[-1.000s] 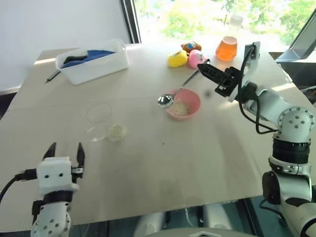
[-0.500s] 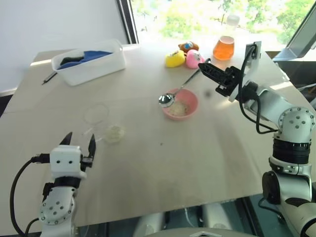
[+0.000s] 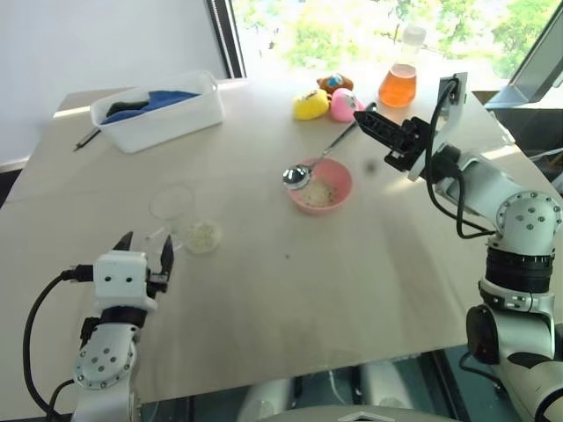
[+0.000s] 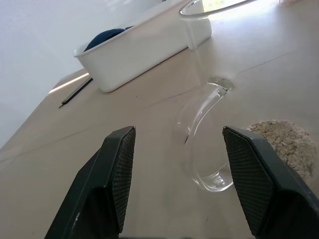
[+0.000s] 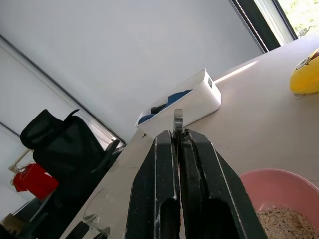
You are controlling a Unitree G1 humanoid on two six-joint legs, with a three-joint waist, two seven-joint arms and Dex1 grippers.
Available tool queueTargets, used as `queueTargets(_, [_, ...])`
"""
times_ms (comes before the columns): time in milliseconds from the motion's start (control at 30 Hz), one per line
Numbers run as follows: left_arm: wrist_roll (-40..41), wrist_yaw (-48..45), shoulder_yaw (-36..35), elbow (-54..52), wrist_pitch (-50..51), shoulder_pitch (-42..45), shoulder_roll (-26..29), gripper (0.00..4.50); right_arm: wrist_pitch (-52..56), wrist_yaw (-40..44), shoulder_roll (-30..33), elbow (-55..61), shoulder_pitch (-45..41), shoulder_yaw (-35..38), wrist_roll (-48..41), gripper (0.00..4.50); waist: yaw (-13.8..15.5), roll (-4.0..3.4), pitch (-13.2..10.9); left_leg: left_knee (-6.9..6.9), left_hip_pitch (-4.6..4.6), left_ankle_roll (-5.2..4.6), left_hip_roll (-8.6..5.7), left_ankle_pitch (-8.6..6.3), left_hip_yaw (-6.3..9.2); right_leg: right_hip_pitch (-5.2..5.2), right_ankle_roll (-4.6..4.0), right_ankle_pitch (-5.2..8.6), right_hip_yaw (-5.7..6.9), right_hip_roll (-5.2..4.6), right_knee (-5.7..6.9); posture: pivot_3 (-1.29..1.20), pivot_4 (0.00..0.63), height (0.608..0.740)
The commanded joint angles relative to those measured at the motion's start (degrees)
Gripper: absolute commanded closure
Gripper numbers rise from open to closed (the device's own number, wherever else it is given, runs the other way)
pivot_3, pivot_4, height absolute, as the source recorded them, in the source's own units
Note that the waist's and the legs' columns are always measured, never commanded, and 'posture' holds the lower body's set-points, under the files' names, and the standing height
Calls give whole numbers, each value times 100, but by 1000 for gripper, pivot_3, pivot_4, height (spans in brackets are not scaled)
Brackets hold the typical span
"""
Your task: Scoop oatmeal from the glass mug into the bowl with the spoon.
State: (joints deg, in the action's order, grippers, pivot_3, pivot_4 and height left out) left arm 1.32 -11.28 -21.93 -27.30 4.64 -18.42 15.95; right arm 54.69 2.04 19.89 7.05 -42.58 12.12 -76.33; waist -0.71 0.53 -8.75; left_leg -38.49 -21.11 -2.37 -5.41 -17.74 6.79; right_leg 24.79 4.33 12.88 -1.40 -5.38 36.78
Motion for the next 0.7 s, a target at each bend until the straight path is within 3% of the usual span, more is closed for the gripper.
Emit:
queueTargets(33, [-49,72,-53,-25,-6,45,70,1569,-113,92,-23,229,-71,114,-11,4500,-2,0,0,0,0,0,0,0,0,0,0,0,0,0,0,0,150,740])
queueTargets(200, [-20,118,-20,-21,-6,126,29,1569,-102,120,-27,235,-56,123,20,4500,1,0,0,0,0,0,0,0,0,0,0,0,0,0,0,0,150,740])
queueTargets(367, [-51,124,40,-19,46,169,36,3859,-88,131,-12,247,-34,136,20,4500,-3,0,0,0,0,0,0,0,0,0,0,0,0,0,0,0,150,740])
queueTargets(700, [-109,196,162,9,140,252,47,3859,-101,132,-3,280,15,148,52,4500,-1,-1,0,0,0,0,0,0,0,0,0,0,-1,0,0,0,150,740])
